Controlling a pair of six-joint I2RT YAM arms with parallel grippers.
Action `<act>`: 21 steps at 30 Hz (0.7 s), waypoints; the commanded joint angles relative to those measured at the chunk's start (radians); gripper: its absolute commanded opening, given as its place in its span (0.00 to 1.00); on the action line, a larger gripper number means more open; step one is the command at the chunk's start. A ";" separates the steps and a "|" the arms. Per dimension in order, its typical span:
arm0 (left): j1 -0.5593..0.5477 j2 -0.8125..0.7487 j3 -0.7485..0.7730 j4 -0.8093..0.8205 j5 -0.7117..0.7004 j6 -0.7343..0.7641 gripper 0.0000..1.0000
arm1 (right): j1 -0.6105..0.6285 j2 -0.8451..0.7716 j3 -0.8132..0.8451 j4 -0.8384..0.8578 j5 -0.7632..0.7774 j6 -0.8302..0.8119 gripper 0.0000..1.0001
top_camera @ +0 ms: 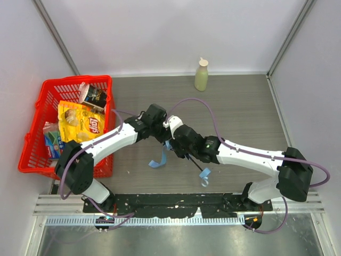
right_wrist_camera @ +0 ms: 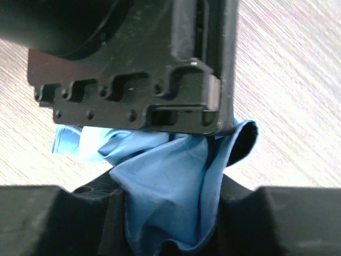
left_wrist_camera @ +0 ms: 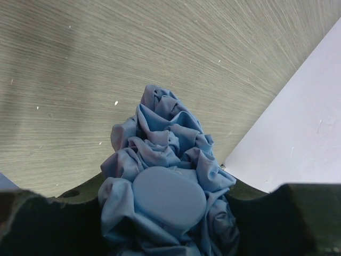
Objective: Put away the umbrella
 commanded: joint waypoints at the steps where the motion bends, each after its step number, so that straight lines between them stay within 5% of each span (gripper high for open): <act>1: -0.012 -0.031 0.005 0.090 0.046 -0.013 0.00 | -0.008 -0.005 0.017 0.210 -0.092 -0.021 0.01; 3: -0.012 -0.040 0.002 0.114 0.051 0.032 0.09 | -0.036 -0.022 -0.010 0.240 -0.157 0.007 0.01; 5: -0.012 -0.057 -0.007 0.120 0.016 0.069 0.32 | -0.080 -0.052 -0.058 0.283 -0.216 0.042 0.01; 11: -0.014 -0.099 -0.064 0.167 -0.010 0.147 0.64 | -0.241 -0.153 -0.139 0.432 -0.535 0.169 0.01; 15: -0.012 -0.108 -0.070 0.147 -0.030 0.200 0.72 | -0.320 -0.175 -0.162 0.522 -0.734 0.258 0.01; 21: -0.012 -0.114 -0.093 0.193 -0.015 0.206 0.72 | -0.416 -0.140 -0.195 0.705 -0.979 0.407 0.01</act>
